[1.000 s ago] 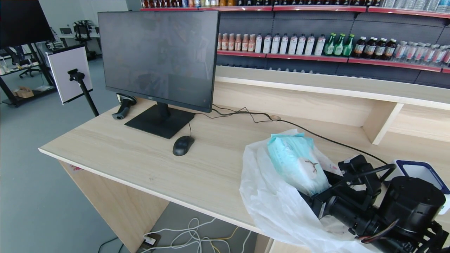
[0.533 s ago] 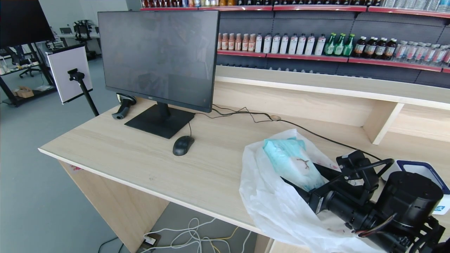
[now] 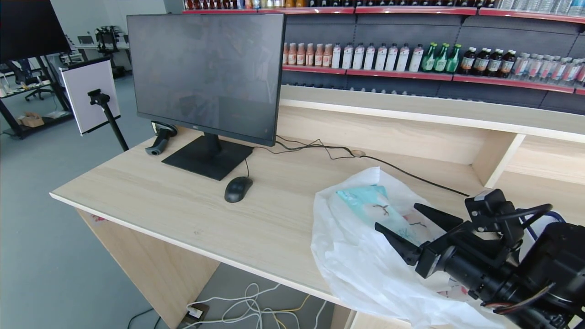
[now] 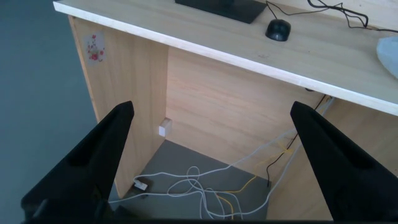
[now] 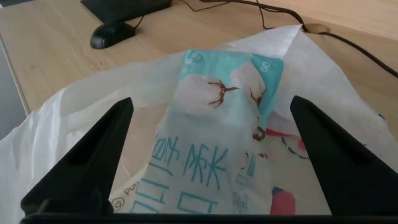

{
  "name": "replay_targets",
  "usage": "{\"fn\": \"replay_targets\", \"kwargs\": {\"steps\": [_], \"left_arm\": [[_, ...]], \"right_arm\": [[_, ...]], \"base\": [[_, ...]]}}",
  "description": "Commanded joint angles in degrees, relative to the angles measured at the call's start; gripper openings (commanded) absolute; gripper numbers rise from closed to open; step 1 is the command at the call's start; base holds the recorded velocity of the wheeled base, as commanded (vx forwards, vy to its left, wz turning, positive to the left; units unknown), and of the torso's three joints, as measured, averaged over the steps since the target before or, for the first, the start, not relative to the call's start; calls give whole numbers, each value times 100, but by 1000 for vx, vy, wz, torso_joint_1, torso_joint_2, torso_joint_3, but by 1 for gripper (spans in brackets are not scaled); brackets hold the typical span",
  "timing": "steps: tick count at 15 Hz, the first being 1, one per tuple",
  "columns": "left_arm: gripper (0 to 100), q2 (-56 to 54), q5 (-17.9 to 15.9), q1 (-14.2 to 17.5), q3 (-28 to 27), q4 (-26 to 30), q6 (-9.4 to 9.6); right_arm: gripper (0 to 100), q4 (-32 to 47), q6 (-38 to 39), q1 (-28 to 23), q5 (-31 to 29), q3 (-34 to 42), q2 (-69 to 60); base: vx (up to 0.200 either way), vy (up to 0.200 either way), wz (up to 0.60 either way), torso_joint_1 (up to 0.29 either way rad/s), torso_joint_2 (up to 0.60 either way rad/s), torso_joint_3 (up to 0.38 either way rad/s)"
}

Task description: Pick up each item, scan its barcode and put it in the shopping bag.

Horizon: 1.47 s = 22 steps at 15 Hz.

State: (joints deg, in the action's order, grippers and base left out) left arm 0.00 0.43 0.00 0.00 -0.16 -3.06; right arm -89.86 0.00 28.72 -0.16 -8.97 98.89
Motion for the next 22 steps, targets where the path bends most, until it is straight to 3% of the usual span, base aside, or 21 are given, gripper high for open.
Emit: {"fn": "replay_targets", "kwargs": {"steps": [1,13,17,22], "left_arm": [[100,9,1,0,0,-2,-2],[100,9,1,0,0,-2,7],[100,9,1,0,0,7,7],[100,9,1,0,0,7,7]], "right_arm": [[100,-14,-9,-112,7,10,-432],[100,-14,-53,-156,7,-825,-564],[100,-14,-44,-165,7,-667,-643],[100,-14,-44,-165,7,-632,-740]], "base": [[0,0,0,0,0,0],[0,0,0,0,0,0],[0,0,0,0,0,0],[0,0,-600,2,1,2]]}}
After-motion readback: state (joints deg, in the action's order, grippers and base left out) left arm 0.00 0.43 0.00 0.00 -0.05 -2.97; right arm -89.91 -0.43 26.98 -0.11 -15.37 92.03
